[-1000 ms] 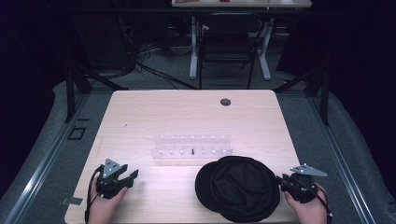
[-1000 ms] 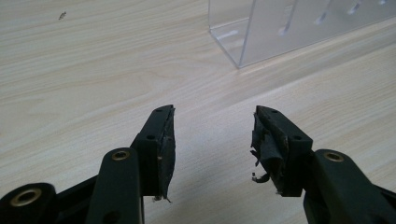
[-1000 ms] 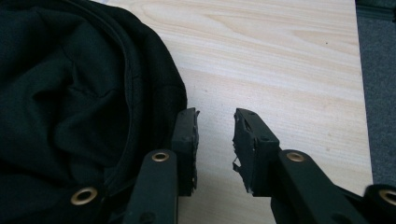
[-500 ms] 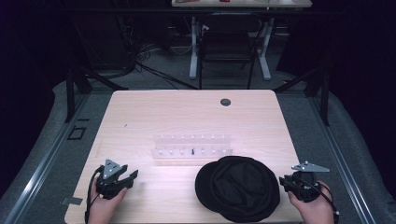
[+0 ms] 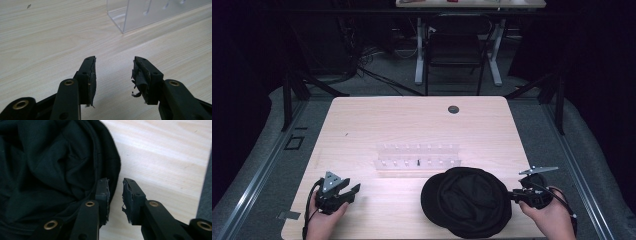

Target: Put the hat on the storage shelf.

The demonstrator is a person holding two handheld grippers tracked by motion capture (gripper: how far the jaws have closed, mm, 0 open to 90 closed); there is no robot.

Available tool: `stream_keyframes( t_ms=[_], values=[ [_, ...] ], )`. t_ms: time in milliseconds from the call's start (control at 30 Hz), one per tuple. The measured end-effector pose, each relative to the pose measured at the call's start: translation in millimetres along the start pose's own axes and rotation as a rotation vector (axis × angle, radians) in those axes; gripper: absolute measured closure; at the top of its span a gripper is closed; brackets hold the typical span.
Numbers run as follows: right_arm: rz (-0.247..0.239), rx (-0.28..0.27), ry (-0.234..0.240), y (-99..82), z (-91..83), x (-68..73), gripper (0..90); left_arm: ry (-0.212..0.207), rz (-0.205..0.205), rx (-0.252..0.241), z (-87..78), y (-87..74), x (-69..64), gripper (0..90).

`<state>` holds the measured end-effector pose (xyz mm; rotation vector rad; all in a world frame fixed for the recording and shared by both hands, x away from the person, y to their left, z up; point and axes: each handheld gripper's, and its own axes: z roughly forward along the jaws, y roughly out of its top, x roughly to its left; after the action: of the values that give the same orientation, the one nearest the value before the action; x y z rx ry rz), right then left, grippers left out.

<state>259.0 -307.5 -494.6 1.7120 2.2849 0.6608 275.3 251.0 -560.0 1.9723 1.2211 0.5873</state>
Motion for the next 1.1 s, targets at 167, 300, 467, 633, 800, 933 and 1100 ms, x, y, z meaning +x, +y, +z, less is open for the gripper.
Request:
stream_keyframes(
  t_ms=[167, 300, 467, 633, 800, 933, 1100],
  values=[
    [0.03, 0.072, 0.034, 12.9, 0.5, -3.6, 73.5, 0.0, 0.009, 0.003, -0.5, -0.3, 0.2, 52.9],
    [0.025, 0.102, 0.01, 20.5, 2.2, -6.8, 73.3, 0.002, 0.002, 0.001, -0.5, -1.3, 0.6, 52.8],
    [0.025, 0.119, 0.012, 24.8, 5.3, -7.4, 73.4, 0.002, 0.001, 0.0, -1.1, -2.0, 1.3, 52.7],
    [0.028, 0.144, 0.02, 26.4, 11.8, -5.0, 74.0, 0.002, 0.002, 0.001, -0.9, -2.3, 0.7, 52.6],
    [0.018, 0.192, 0.026, 27.6, 17.1, -7.9, 74.2, -0.003, 0.003, 0.006, -0.4, -2.4, 0.3, 52.6],
    [0.042, 0.195, 0.038, 27.7, 20.4, -7.7, 74.5, -0.003, 0.003, 0.005, -0.2, -2.4, 0.2, 52.6],
    [0.081, 0.255, 0.086, 29.1, 26.5, -14.7, 76.4, -0.005, 0.004, 0.004, -0.2, -2.4, 0.0, 52.6]
  ],
)
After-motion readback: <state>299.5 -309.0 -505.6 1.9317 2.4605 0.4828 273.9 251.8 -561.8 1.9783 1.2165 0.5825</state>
